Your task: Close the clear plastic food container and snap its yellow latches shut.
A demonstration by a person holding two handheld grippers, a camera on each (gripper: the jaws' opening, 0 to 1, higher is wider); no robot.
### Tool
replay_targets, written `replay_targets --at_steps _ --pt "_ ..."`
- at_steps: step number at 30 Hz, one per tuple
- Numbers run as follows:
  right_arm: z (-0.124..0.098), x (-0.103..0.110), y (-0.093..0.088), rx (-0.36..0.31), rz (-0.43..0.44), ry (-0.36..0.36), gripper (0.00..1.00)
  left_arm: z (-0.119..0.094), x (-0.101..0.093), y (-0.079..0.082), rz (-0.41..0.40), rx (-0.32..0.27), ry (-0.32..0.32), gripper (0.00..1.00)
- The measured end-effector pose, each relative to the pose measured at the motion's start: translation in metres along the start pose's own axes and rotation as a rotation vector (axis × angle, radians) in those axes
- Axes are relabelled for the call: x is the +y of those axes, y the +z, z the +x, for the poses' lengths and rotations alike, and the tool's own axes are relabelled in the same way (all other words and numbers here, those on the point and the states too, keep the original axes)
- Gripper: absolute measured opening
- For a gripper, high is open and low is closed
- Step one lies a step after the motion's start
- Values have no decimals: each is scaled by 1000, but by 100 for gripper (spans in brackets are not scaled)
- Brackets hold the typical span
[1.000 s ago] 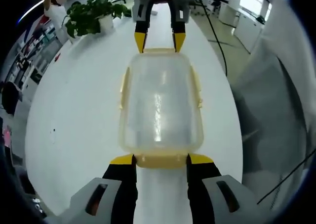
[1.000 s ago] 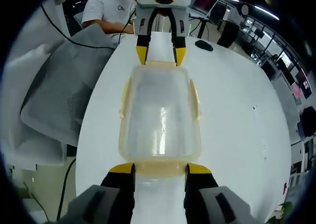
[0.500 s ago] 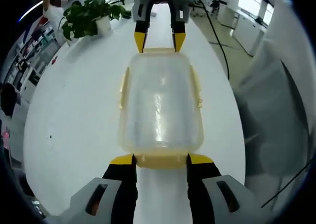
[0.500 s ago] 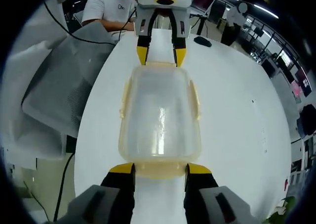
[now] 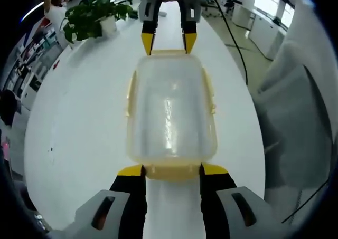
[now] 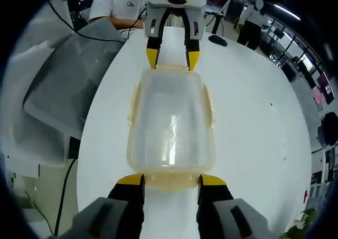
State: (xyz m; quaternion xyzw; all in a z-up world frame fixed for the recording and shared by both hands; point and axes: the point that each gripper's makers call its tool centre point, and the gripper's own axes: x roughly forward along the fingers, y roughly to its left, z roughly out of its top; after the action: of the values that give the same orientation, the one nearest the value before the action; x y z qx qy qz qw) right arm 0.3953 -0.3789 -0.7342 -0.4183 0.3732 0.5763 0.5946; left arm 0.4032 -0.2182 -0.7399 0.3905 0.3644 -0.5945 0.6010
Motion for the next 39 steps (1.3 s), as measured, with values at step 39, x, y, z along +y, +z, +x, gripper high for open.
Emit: replay_targets --at_steps 39 --pt "10 6 -7 32 9 17 39 7 -3 -2 20 34 -6 38"
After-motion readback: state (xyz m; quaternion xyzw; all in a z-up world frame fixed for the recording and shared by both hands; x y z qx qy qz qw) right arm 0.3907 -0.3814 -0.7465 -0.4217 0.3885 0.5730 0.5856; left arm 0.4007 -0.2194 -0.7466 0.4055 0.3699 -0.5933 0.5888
